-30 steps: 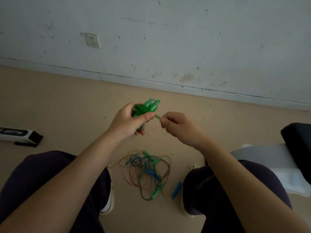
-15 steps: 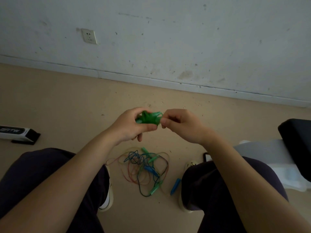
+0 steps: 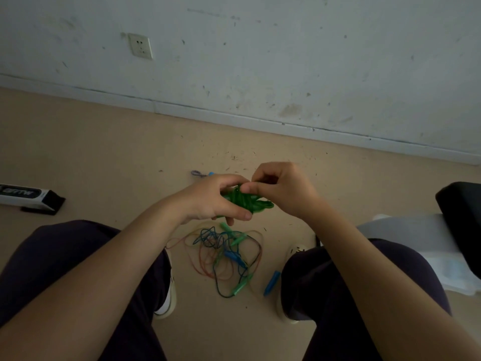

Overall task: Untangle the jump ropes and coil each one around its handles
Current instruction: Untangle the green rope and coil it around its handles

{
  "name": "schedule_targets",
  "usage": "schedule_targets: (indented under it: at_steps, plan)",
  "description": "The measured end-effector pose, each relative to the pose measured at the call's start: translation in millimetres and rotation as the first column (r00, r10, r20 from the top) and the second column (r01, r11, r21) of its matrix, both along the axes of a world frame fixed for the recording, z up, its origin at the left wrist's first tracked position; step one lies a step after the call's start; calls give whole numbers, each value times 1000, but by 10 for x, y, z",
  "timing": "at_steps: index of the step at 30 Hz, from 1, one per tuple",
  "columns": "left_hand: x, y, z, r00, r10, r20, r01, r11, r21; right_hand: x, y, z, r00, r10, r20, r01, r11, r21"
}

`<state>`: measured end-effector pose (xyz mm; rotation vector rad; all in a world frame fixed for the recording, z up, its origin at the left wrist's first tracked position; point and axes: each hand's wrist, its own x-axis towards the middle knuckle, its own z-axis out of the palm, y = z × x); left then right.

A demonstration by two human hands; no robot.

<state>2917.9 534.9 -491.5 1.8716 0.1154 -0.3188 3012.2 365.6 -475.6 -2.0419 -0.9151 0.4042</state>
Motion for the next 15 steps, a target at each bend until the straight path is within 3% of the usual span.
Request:
schedule_targets:
  at_steps: [7, 11, 15]
  plan:
    - [-57, -22, 68, 997, 64, -50, -71, 982, -175, 63, 18, -92, 999, -41, -3, 41, 999, 11]
    - [-55, -74, 34, 990, 142, -15, -143, 983, -118, 47, 19, -96, 996, -25, -88, 29, 999, 40]
    - [-34, -64, 5, 993, 116, 3, -116, 992, -53, 43, 9, -98, 988, -31, -153, 36, 999, 28]
